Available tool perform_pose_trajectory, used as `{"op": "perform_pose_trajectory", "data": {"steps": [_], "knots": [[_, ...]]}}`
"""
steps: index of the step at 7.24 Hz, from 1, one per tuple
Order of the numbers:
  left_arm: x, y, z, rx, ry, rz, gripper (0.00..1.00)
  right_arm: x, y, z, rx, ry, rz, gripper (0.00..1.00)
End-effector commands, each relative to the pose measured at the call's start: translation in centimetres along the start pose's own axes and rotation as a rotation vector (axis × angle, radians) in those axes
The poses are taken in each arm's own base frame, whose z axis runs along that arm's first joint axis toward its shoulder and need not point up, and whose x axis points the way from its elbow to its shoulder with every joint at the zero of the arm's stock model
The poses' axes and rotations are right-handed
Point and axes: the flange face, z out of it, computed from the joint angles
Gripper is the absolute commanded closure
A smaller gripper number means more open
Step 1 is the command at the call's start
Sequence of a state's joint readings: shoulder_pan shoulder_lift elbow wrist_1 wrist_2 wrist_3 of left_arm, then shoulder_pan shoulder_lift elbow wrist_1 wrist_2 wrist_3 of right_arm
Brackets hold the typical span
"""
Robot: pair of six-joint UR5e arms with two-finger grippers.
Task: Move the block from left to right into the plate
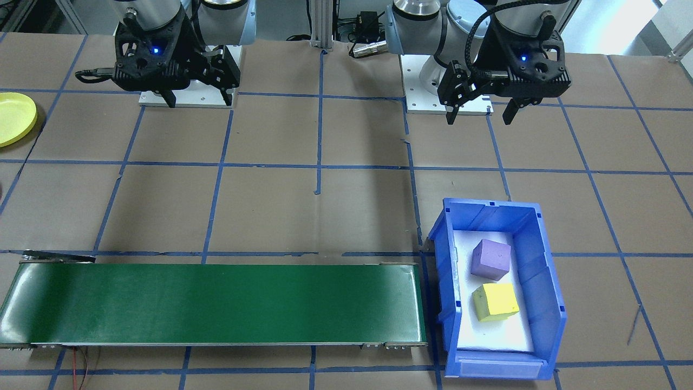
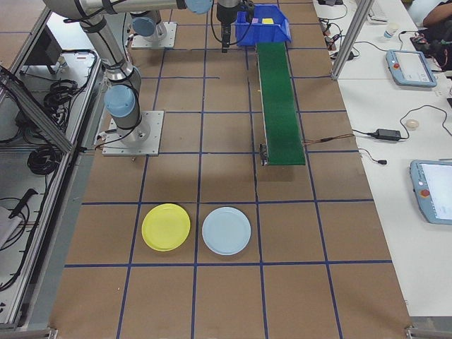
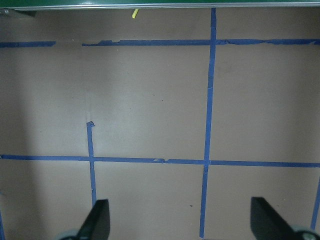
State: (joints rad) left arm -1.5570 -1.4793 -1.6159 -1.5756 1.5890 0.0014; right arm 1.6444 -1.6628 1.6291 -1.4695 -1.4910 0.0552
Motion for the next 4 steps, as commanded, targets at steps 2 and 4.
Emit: {"op": "perform_pose_trajectory", "data": {"steps": [2, 4], "knots": [[0.10, 0.12, 1.43, -0.023, -0.006, 0.005, 0.00, 0.00, 0.00, 0.00, 0.000, 0.000, 0.000, 0.00], [0.06, 0.27, 1.58, -0.032, -0.011, 0.007, 0.00, 0.00, 0.00, 0.00, 0.000, 0.000, 0.000, 0.00]]}}
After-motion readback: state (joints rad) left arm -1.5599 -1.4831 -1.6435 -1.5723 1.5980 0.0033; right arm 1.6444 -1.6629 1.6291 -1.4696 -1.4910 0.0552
